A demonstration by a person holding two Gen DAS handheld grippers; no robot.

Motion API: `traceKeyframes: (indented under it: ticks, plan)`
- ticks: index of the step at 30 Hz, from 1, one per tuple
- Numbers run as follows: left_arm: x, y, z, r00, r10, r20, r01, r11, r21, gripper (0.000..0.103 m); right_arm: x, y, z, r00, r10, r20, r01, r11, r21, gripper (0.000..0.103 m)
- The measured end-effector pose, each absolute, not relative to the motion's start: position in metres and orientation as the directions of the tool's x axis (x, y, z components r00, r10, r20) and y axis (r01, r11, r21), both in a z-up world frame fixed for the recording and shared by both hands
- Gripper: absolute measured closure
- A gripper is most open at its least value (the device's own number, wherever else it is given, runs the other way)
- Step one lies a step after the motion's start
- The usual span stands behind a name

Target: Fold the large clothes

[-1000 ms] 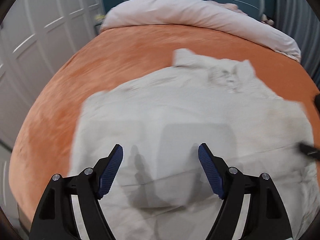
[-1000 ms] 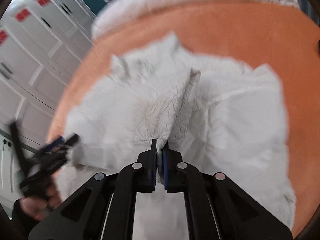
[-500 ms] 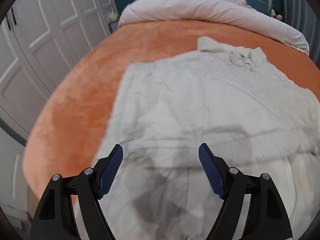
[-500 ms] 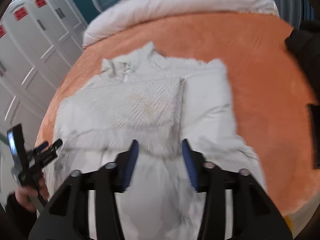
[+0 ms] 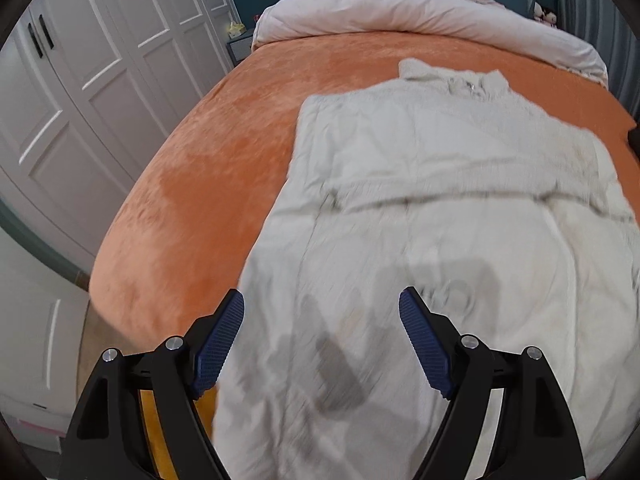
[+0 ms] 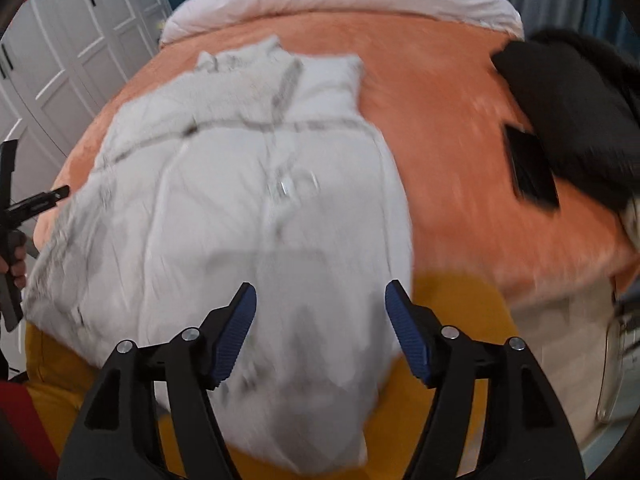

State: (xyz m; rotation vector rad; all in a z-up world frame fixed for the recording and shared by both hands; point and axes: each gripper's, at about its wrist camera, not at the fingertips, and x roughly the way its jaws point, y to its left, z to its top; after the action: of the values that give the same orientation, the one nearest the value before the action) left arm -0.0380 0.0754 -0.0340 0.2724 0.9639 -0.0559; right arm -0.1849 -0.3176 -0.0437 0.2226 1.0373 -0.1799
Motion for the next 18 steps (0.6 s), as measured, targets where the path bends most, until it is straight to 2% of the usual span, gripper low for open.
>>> traceKeyframes:
  ticks: [5, 12, 14, 17, 18]
  plan:
    - [-0.069, 0.112, -0.043, 0.512, 0.085, -0.854, 0.151, 0.971, 0.187, 0.021, -0.226, -0.324, -0.06, 0.454, 0.002, -0.891, 0.305, 0.939, 0.158, 0.037]
    - [-0.109, 0.168, -0.076, 0.33, -0.072, -0.941, 0.128, 0.991, -0.031, 0.021, -0.242, -0.333, -0.066, 0.494, 0.117, -0.862, 0.338, 0.887, 0.314, 0.033]
    - [-0.116, 0.171, -0.075, 0.36, -0.098, -0.928, 0.133, 0.99, -0.053, 0.021, -0.241, -0.332, -0.066, 0.501, 0.154, -0.852, 0.321, 0.881, 0.348, 0.034]
    - [-0.118, 0.163, -0.077, 0.344, -0.138, -0.929, 0.167, 0.982, -0.084, 0.024, -0.237, -0.322, -0.067, 0.492, 0.219, -0.843, 0.278, 0.877, 0.39, 0.038]
    - [-0.118, 0.159, -0.078, 0.324, -0.159, -0.932, 0.18, 0.978, -0.104, 0.029, -0.236, -0.317, -0.068, 0.486, 0.22, -0.846, 0.263, 0.886, 0.382, 0.04]
